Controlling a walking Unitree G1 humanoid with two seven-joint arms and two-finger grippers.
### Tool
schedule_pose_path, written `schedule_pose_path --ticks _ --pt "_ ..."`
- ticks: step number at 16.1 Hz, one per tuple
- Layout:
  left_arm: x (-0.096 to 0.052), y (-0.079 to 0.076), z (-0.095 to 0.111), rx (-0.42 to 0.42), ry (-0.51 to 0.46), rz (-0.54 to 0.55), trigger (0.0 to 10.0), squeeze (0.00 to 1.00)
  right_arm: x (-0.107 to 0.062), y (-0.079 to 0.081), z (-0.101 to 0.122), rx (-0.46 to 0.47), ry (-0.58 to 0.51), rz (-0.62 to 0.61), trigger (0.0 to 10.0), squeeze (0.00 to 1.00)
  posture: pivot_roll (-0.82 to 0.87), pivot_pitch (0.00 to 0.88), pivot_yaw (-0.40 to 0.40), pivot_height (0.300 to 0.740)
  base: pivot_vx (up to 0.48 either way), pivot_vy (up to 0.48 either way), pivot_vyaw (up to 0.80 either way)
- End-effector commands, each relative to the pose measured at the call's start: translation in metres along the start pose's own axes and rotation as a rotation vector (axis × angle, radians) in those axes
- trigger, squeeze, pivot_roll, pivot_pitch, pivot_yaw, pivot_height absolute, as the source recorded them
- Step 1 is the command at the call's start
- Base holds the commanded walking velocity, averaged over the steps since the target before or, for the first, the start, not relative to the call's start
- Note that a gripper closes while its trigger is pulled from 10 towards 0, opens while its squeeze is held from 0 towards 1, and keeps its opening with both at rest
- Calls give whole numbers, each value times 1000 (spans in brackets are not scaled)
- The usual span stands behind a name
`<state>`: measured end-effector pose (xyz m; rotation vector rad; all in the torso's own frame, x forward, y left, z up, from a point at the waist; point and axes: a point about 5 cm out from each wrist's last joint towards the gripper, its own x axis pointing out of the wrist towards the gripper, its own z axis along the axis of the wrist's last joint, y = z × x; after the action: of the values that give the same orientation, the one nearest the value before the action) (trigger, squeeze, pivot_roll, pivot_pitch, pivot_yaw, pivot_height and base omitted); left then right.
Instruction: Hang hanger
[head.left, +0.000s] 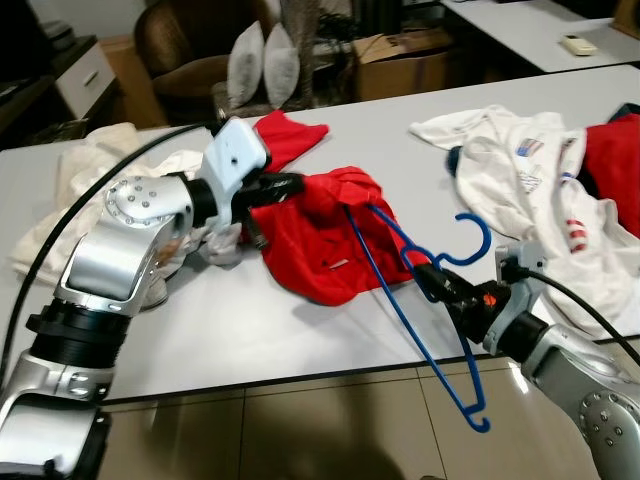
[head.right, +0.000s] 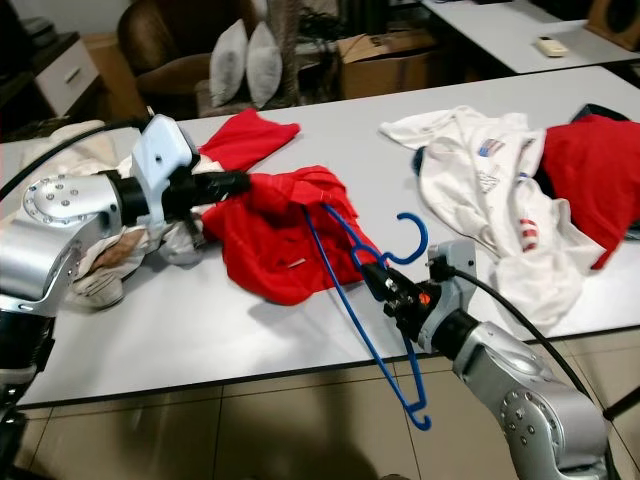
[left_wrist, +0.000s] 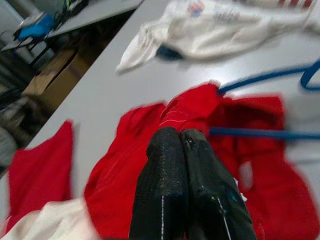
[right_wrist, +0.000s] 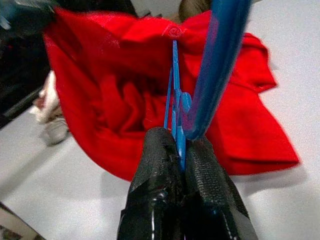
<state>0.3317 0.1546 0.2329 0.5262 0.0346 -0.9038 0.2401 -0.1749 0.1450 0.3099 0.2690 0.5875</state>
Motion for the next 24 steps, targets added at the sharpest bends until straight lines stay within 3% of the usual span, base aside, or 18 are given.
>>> schedule_pose_path --ticks 1,3,4,7,9,11,14,16,18,20,22,24 --pt "-2 2 -2 26 22 6 0 0 1 -1 3 9 -19 5 10000 0 -206 0 145 740 0 0 0" --pt "0 -3 -2 39 31 -19 0 0 16 -14 -9 219 -26 -63 10000 0 -207 0 142 740 0 0 0" --pt "4 -6 -1 38 18 -33 0 0 22 -10 -13 296 -43 -33 10000 0 -205 0 142 740 0 0 0" --pt "10 -13 3 29 -6 -66 0 0 37 -8 -14 415 -92 -48 10000 0 -205 0 147 740 0 0 0" --pt "10 -12 3 44 7 -74 0 0 60 -2 -5 537 -139 -16 10000 0 -195 0 156 740 0 0 0" --pt "8 -13 -2 29 16 -81 0 0 71 -5 4 650 -181 -46 10000 0 -188 0 156 740 0 0 0" --pt "7 -10 -2 39 10 -19 0 0 79 5 -7 572 -48 -28 10000 0 -181 0 144 740 0 0 0" --pt "4 10 10 59 -60 157 0 0 76 6 -25 545 67 -47 10000 0 -166 0 108 740 0 0 0" --pt "0 16 14 66 -80 206 0 0 73 5 -27 527 92 -47 10000 0 -164 0 102 740 0 0 0" --pt "-3 19 18 80 -101 231 0 0 66 2 -31 424 165 -48 10000 0 -163 0 85 740 0 0 0" --pt "-3 15 18 78 -107 220 0 0 63 0 -28 419 164 -34 10000 0 -162 0 71 740 0 0 0" --pt "-5 6 12 82 -77 157 0 0 65 -8 -16 436 93 -58 10000 0 -159 0 61 740 0 0 0"
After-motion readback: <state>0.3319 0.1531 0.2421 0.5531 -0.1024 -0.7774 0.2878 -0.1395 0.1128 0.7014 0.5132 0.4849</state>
